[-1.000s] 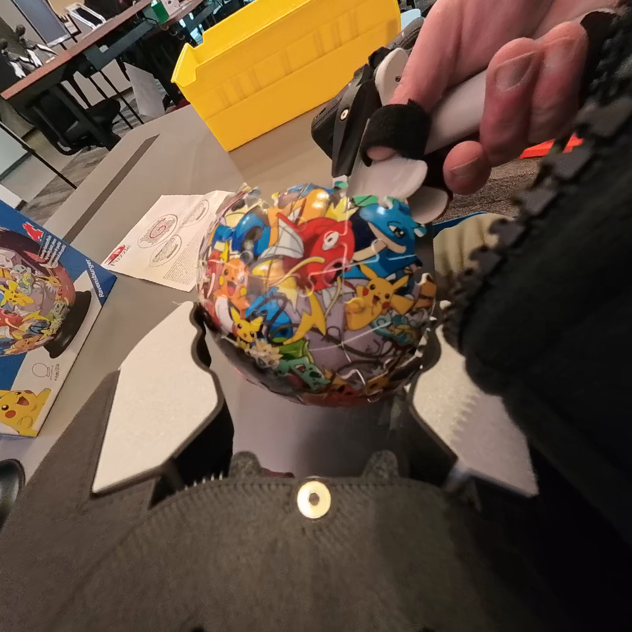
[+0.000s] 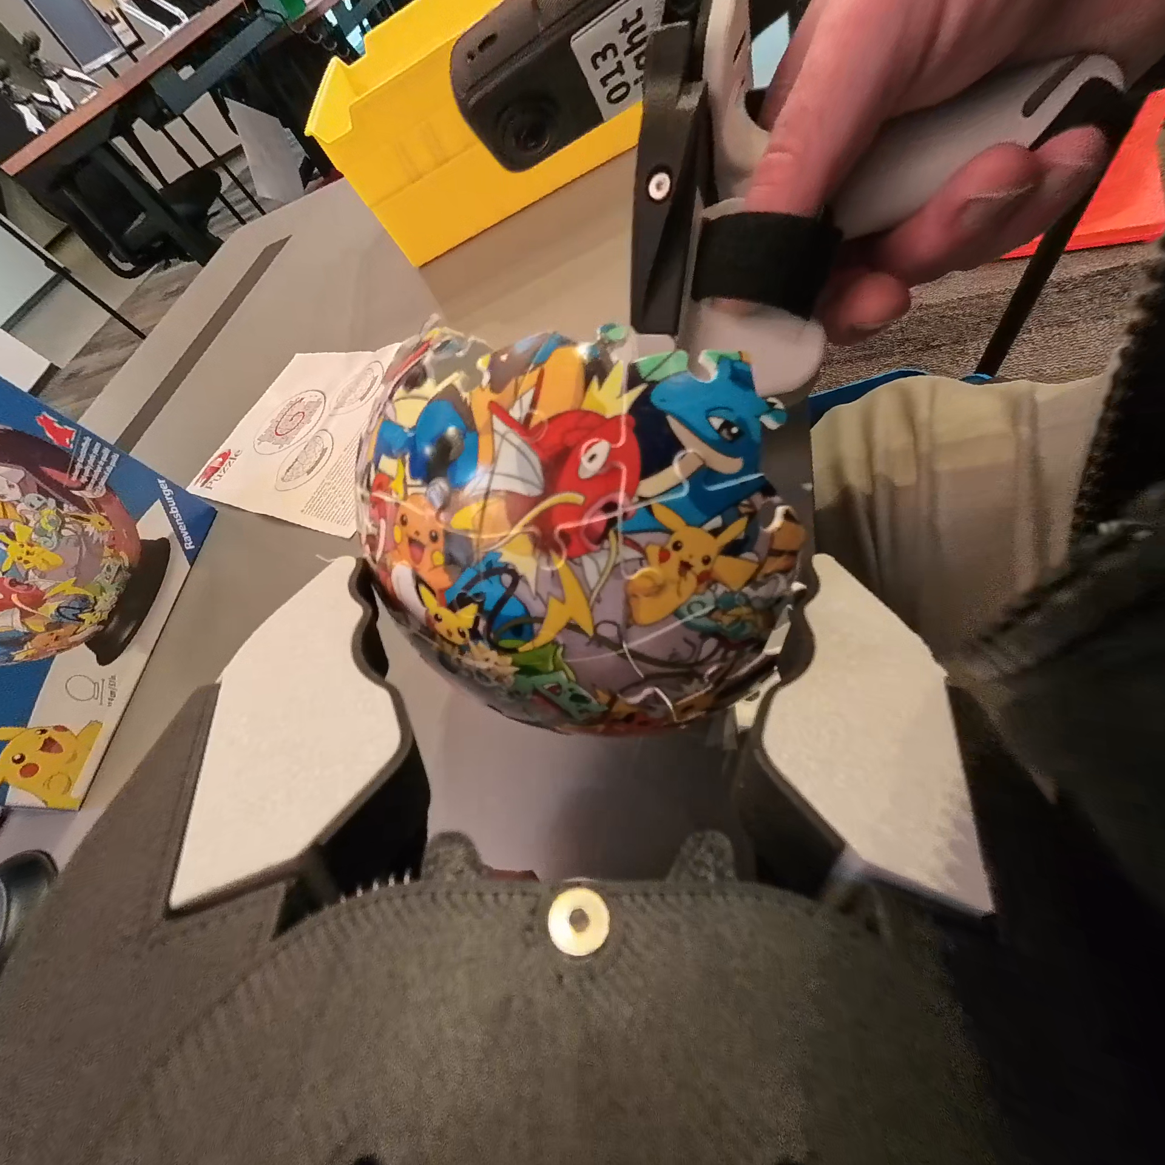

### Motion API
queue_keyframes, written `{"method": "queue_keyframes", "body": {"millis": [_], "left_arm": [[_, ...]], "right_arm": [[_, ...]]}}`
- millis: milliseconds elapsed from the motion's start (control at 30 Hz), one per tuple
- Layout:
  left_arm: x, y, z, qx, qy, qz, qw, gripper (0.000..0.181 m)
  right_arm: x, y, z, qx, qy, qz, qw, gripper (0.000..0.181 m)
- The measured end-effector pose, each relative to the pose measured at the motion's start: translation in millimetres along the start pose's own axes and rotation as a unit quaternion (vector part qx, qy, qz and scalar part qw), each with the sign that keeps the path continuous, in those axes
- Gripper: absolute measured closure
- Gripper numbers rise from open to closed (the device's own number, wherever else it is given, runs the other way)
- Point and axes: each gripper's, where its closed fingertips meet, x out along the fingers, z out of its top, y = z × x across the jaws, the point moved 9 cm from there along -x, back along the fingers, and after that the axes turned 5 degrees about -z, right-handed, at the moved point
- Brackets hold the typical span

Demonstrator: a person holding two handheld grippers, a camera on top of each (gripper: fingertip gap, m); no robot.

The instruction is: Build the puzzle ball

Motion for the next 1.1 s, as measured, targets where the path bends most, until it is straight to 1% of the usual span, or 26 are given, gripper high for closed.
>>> {"method": "queue_keyframes", "body": {"millis": [33,167,300,467,667,867,1000,1100], "left_arm": [[-0.1,0.3,0.0,0.000,0.000,0.001,1.000,0.060],[0.4,1.8,1.1,0.000,0.001,0.006,1.000,0.060],[0.3,2.3,2.7,0.004,0.002,0.010,1.000,0.061],[2.4,5.6,6.6,0.009,0.006,0.005,1.000,0.061],[3.9,8.0,7.4,0.006,0.016,0.002,1.000,0.060],[5.1,9.7,9.0,0.006,0.017,-0.001,1.000,0.060],[5.4,10.0,9.4,0.006,0.017,-0.003,1.000,0.060],[5.3,10.0,9.3,0.007,0.018,-0.002,1.000,0.060]], "right_arm": [[-0.7,-0.2,-0.2,-0.002,-0.004,0.001,1.000,0.178],[-4.5,-0.8,-1.1,0.005,-0.007,0.008,1.000,0.180],[-6.6,-0.6,-2.0,-0.009,-0.011,-0.002,1.000,0.180],[-8.7,-6.2,-3.3,0.001,-0.024,0.001,1.000,0.179],[-7.0,-9.5,5.0,-0.002,-0.033,0.014,0.999,0.180],[-6.4,-12.2,5.8,0.006,-0.034,0.016,0.999,0.178],[-10.3,-10.6,4.7,0.011,-0.041,0.028,0.999,0.167],[-14.8,-9.1,1.9,0.001,-0.052,0.013,0.999,0.160]]}}
